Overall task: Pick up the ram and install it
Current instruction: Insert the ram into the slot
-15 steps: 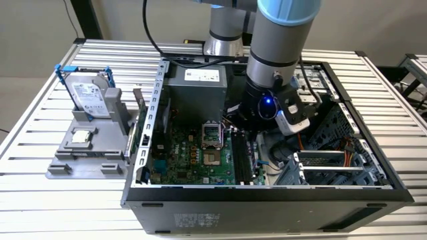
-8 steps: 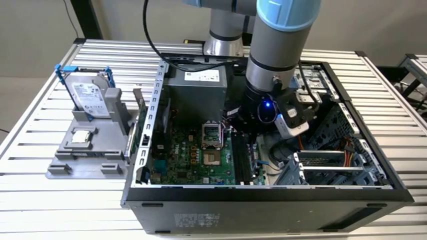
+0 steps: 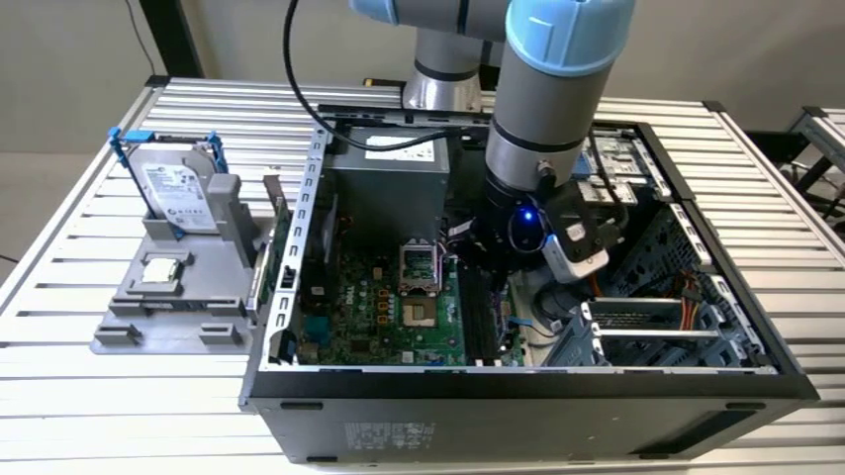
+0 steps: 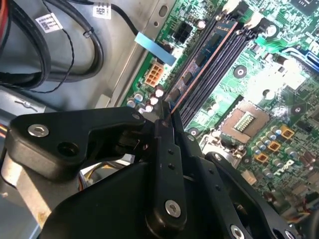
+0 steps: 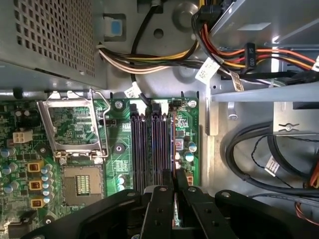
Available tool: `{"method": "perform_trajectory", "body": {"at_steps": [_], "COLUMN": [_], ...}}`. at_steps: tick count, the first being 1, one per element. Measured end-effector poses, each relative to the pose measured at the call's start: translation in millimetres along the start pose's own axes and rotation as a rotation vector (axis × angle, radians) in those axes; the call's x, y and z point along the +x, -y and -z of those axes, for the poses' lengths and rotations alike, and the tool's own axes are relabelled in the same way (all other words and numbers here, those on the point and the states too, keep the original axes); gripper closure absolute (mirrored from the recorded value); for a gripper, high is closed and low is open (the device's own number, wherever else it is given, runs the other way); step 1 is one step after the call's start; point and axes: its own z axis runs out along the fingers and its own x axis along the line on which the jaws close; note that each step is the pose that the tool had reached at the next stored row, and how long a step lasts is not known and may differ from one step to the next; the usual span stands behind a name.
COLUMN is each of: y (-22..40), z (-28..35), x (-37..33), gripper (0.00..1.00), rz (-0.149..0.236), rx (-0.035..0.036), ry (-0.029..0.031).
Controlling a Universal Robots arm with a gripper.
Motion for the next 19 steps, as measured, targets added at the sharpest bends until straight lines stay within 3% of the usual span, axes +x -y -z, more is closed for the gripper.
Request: {"method": "perform_trajectory", "body": {"at_steps": [9, 19], "y": [0.7, 2.7], "z": [-5.6, -7.5], "x": [0.5, 1.6], "gripper": [1.00, 1.00], "rz": [0.000, -0.002], "rx": [0.0002, 0.0003], "ry": [0.0000, 0.0000]}}
